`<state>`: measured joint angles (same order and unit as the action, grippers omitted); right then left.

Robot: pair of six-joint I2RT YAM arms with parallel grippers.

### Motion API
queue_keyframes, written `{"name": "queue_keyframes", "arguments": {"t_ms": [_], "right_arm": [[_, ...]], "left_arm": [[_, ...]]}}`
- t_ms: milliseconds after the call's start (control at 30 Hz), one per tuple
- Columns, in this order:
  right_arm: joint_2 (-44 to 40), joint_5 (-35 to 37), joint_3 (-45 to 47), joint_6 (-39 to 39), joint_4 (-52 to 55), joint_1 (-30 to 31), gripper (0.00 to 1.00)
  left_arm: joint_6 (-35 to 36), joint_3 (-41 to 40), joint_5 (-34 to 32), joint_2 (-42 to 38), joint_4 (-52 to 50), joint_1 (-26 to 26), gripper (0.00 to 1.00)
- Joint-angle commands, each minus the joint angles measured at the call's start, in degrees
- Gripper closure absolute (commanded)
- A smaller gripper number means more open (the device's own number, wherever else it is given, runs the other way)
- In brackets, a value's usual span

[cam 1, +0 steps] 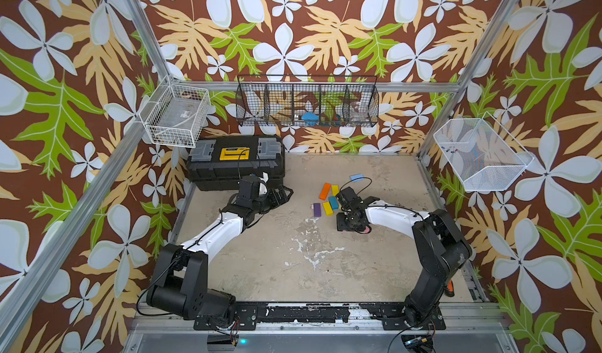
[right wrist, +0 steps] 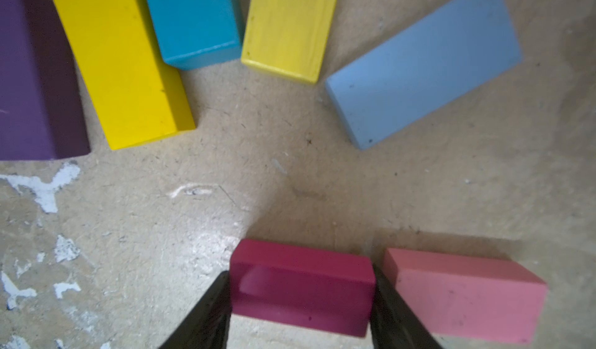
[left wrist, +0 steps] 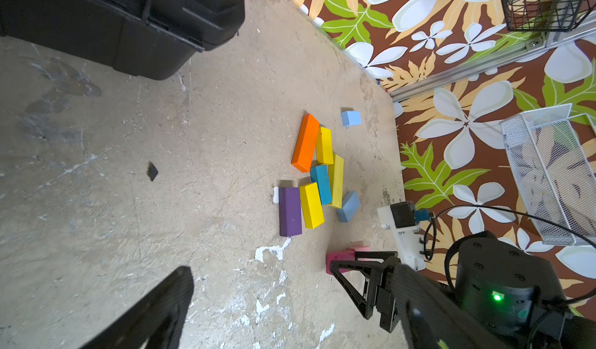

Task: Assemble the letter c with building blocks
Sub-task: Place the building block at the center of the board, then assemble the building block at the center of the board.

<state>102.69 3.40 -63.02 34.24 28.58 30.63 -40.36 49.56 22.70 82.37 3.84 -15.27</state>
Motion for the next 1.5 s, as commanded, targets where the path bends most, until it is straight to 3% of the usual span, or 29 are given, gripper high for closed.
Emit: {"name": "queue_keyframes", "arguments": {"t_ms": [0,200,533,900,1467], "right_arm": [[0.14,0.54,0.09,-0.31,-0.28,0.04,0.38],[-1.25,-0.5,-0.34,-0.87,-0.37,0.04,0.27],[-6.17,-0.04,-1.88,-0.19,1.74,-1.55,0.17],[-12.12,-8.12,8.5,1.62,-2.72,-13.35,0.12],[-10.41,-13.15,10.37,2.59,-5.99,-13.87,0.1]], "left_arm": [[-0.99,0.6,-0.37,0.51,1.87,-0.37,0.0],[-1.22,1.32,-0.5,1.39,2.14,-1.0,0.0],[-2.04,2.2,-1.31,2.35,2.64,-3.12,0.0],[-3.83,3.0,-1.95,5.32,4.57,-7.99,0.0],[-4.47,3.44,-1.84,6.84,5.73,-9.43,0.0]]}}
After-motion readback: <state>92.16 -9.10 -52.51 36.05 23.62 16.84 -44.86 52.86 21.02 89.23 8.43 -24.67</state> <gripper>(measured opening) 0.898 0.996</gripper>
